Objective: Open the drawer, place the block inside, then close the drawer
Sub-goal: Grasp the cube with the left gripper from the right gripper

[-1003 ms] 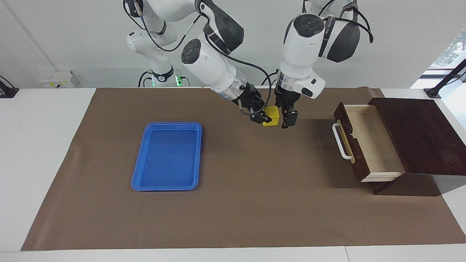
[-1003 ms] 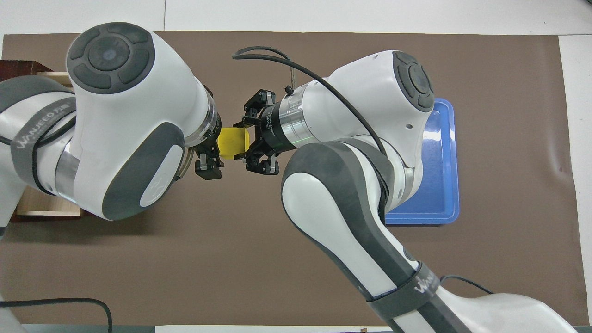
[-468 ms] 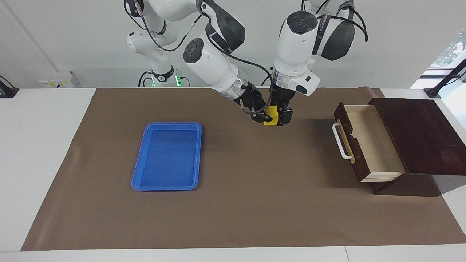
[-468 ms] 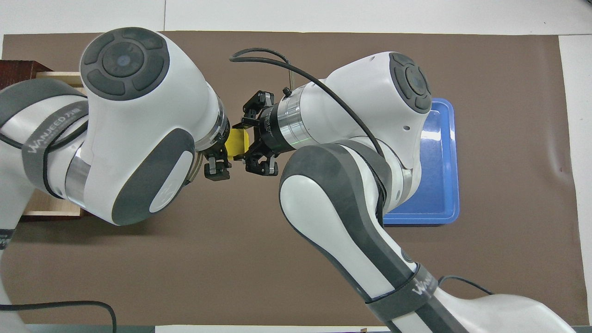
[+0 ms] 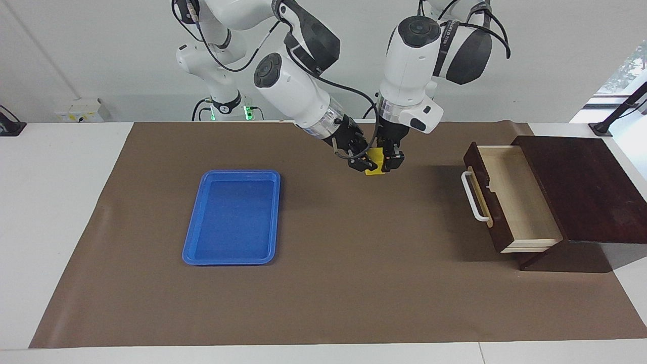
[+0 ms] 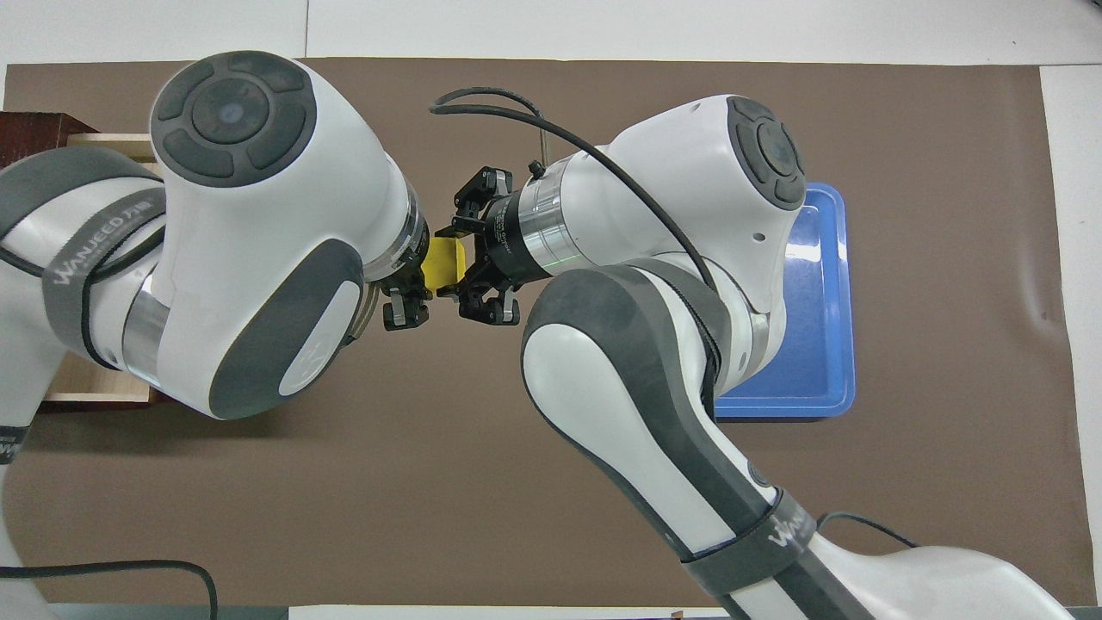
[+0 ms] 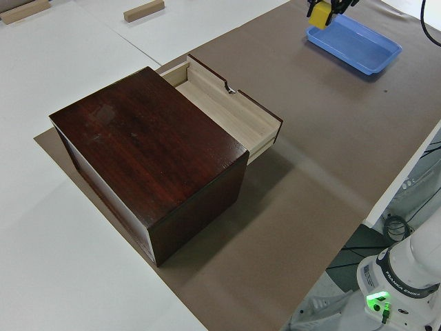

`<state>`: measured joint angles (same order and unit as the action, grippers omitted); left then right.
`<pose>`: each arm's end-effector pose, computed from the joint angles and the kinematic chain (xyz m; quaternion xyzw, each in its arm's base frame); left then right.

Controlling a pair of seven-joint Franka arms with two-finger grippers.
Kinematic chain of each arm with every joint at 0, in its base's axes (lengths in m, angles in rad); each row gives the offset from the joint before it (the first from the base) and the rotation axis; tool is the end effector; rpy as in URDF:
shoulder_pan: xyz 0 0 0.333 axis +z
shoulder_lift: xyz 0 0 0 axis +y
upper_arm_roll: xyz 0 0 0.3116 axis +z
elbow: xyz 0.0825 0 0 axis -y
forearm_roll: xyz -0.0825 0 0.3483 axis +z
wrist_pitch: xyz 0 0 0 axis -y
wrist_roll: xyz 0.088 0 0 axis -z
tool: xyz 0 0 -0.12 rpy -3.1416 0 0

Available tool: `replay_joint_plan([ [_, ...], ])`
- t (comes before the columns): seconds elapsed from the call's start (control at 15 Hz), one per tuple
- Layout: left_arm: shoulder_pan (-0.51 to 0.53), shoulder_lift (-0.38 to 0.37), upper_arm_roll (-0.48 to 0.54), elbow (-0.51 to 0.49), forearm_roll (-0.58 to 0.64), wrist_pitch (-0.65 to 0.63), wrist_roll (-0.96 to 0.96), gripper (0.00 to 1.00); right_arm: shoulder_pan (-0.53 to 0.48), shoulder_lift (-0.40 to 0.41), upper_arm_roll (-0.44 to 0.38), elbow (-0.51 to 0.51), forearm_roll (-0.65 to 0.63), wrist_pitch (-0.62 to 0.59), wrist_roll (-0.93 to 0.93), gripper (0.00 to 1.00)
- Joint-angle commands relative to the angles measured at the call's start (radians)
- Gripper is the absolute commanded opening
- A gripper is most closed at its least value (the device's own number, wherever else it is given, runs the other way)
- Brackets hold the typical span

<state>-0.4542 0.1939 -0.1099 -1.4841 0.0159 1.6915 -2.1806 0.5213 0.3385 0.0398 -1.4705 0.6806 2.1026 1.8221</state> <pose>0.4988 -0.3067 0.5494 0.6906 0.7232 -0.0012 0.0077 0.5423 0.3799 0.5215 -0.6764 0.6513 0.2420 0.2445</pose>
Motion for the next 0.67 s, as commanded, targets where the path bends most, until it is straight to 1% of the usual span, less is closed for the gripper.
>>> replay_joint_plan([
  [0.0,-0.012,0.016,0.01,0.033,-0.011,-0.003,-0.008,0.0,0.0,0.01,0.002,0.019,-0.018,0.002,0.029,0.0],
  [0.2,-0.012,0.016,0.01,0.031,-0.005,-0.003,-0.008,0.0,-0.007,0.01,0.002,0.019,-0.007,0.0,0.034,0.0],
  [0.27,-0.014,0.016,0.012,0.033,-0.002,-0.003,-0.008,0.0,-0.01,0.01,0.0,0.019,-0.007,-0.001,0.06,0.75],
  [0.33,-0.012,0.016,0.012,0.031,-0.002,-0.004,-0.008,0.0,-0.015,0.011,0.0,0.021,-0.018,-0.006,0.09,1.0],
  [0.6,-0.008,0.015,0.012,0.031,0.001,-0.01,0.018,0.0,-0.026,0.01,-0.011,0.022,-0.013,-0.013,0.095,1.0],
])
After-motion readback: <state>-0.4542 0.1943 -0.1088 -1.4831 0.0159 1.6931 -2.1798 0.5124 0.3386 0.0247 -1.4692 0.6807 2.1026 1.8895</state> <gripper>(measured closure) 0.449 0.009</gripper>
